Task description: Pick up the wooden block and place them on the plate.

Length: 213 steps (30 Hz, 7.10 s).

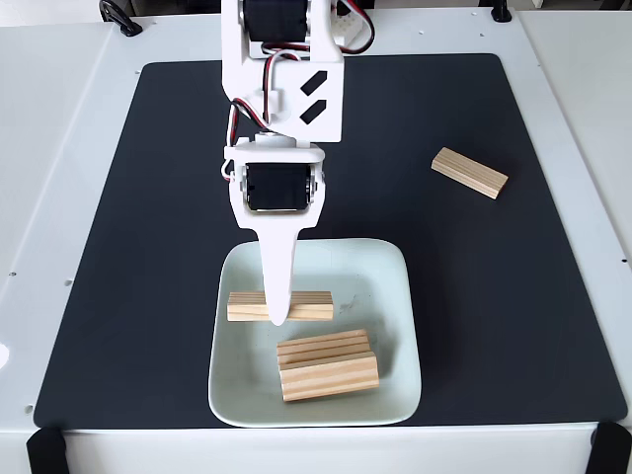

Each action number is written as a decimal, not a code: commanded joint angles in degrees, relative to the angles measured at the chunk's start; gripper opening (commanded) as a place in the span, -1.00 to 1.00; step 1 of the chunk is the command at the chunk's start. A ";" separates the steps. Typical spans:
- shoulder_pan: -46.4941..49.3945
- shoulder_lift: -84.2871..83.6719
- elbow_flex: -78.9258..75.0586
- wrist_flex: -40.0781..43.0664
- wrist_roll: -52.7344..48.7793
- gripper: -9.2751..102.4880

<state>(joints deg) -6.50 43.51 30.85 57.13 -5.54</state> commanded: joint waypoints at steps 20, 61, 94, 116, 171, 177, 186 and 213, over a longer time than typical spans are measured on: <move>-2.20 0.62 -2.29 -0.44 -0.79 -0.84; -3.60 17.40 6.86 4.75 -0.09 -0.39; -21.45 45.44 51.33 4.66 -28.30 -0.84; -26.28 39.73 50.27 15.64 -90.70 -0.84; -30.15 26.89 51.33 6.77 -84.46 -0.06; -32.34 26.89 50.80 6.77 -82.88 -0.06; -33.66 26.72 50.10 6.68 -82.88 -0.06; -36.21 21.88 44.56 7.47 -79.72 -0.06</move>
<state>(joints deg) -41.31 64.86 76.73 64.34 -85.61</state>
